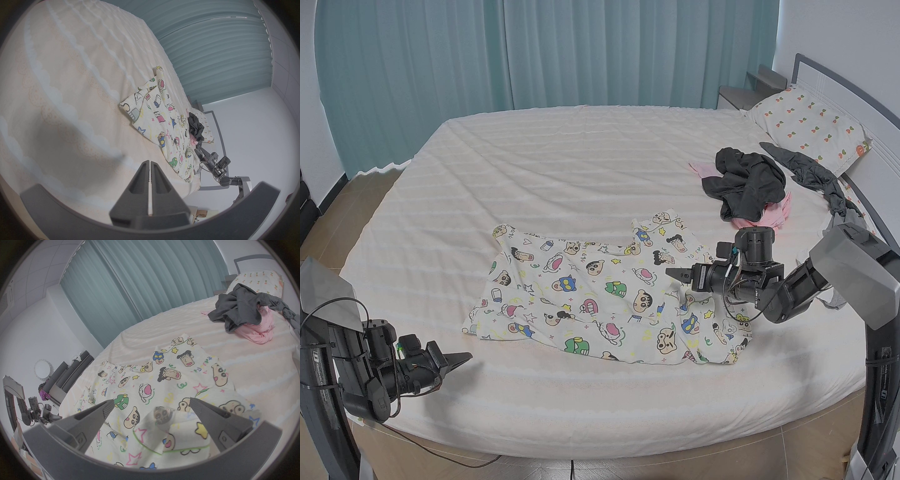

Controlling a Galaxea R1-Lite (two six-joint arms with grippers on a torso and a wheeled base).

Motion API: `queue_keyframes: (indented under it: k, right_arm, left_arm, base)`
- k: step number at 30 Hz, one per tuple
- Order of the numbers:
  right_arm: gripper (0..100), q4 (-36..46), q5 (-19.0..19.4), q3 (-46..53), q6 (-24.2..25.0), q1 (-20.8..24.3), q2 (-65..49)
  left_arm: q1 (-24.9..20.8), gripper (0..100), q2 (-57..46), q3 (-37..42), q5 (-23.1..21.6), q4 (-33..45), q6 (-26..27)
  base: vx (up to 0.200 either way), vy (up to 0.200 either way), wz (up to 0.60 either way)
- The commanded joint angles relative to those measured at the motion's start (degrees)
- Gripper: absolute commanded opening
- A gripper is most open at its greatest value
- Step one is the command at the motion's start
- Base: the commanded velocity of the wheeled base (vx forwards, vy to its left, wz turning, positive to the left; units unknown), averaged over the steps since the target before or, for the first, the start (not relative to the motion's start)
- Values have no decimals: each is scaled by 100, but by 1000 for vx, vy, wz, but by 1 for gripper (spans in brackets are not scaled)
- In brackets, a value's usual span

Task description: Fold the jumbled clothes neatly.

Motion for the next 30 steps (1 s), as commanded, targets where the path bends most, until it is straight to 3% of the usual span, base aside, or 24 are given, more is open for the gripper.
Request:
queue_keyframes:
  k: [1,4,7,11,16,20,24,30]
  right_arm:
    - [100,35,57,22,0,-164,-151]
    - [100,176,57,39,-211,-243,-143]
    - [100,879,153,-5,-1046,-340,-195]
    - [100,1380,233,-84,-1495,-349,-231]
    - [100,1433,250,-137,-1451,-437,-195]
    - [100,1424,294,-66,-1108,-551,-239]
    - [100,1424,628,83,-633,-639,-231]
    - [100,1362,971,233,-545,-648,-99]
  left_arm:
    - [-7,0,9,-2,6,-5,-3]
    - [-7,0,9,-2,6,-5,-3]
    - [-7,0,9,-2,6,-5,6]
    - [-7,0,9,-2,14,-5,6]
    - [-7,0,9,-2,14,-5,6]
    - [-7,0,9,-2,14,-5,6]
    - [-7,0,9,-2,14,-5,6]
    - [-7,0,9,-2,14,-5,6]
  base:
    - [0,0,0]
    - [0,0,0]
    - [0,0,0]
    - [0,0,0]
    - [0,0,0]
    - [0,0,0]
    - [0,0,0]
    - [0,0,0]
